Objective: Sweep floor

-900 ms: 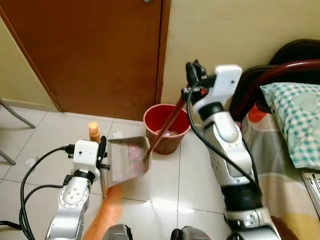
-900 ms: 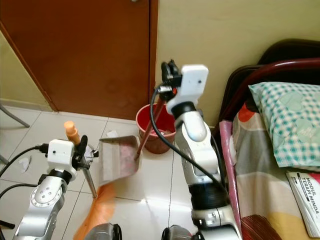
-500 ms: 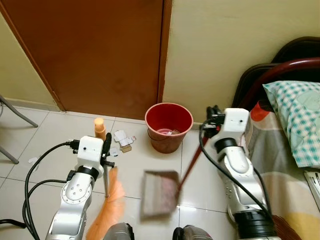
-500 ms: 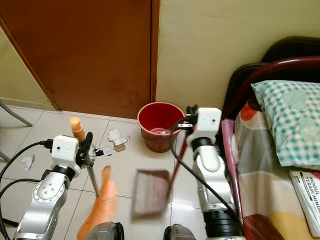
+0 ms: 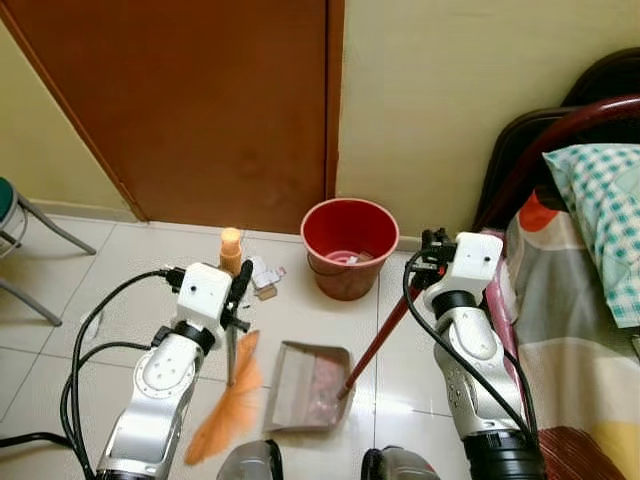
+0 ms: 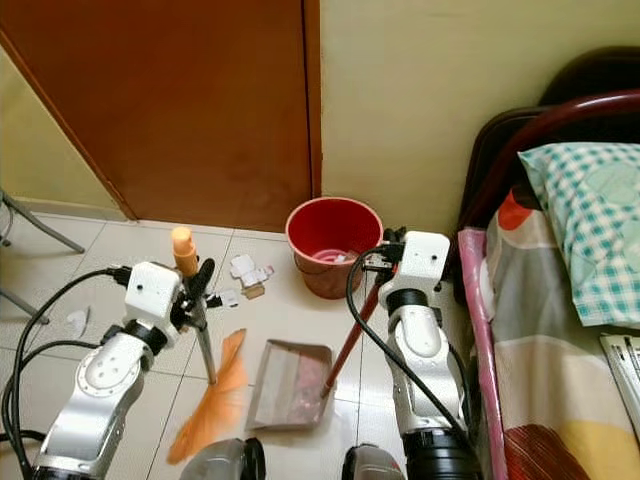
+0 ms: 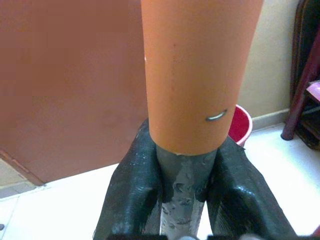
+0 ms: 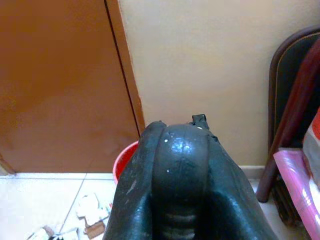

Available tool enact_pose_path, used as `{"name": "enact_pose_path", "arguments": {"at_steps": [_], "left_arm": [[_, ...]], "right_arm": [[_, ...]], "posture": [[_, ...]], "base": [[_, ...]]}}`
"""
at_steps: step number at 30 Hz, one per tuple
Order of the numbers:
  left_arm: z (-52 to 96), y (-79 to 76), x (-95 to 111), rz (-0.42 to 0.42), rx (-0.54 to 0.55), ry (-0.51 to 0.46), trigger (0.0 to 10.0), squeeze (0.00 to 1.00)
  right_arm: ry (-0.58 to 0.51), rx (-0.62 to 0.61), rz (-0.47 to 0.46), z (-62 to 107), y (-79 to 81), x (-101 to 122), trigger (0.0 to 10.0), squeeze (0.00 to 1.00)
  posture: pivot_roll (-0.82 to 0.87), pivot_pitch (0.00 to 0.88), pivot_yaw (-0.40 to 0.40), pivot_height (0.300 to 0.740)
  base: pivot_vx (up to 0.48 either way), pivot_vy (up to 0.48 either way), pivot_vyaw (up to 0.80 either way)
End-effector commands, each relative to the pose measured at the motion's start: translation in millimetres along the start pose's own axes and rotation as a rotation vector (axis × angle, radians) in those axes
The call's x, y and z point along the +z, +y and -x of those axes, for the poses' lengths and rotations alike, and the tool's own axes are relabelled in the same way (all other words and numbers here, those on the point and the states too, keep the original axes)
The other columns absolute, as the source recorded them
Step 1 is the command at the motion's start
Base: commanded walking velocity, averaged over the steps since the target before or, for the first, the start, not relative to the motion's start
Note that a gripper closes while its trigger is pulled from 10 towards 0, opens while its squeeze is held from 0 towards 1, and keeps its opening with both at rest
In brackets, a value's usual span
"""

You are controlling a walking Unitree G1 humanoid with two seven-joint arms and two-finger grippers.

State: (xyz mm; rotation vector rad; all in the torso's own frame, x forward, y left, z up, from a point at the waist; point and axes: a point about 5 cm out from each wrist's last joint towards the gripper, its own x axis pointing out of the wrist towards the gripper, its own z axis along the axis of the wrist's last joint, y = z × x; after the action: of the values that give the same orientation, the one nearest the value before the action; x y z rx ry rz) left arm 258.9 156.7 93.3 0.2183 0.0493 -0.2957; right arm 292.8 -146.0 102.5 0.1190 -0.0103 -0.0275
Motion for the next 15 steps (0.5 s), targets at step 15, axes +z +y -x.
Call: {"name": "enact_pose_path", "arguments": {"at_steps": [15], "left_arm": [[-3.4,-0.9,7.4,-0.04,0.026,-0.047,10.0,0.0]], "right_arm": [[0.053,-0.062,0.032,0.4,-25.0,-16.0,10.0,0.0]], "posture": [[0.11,0.049,-0.005,0.74]], "base": [[0.0,0.0,-0.31]]}}
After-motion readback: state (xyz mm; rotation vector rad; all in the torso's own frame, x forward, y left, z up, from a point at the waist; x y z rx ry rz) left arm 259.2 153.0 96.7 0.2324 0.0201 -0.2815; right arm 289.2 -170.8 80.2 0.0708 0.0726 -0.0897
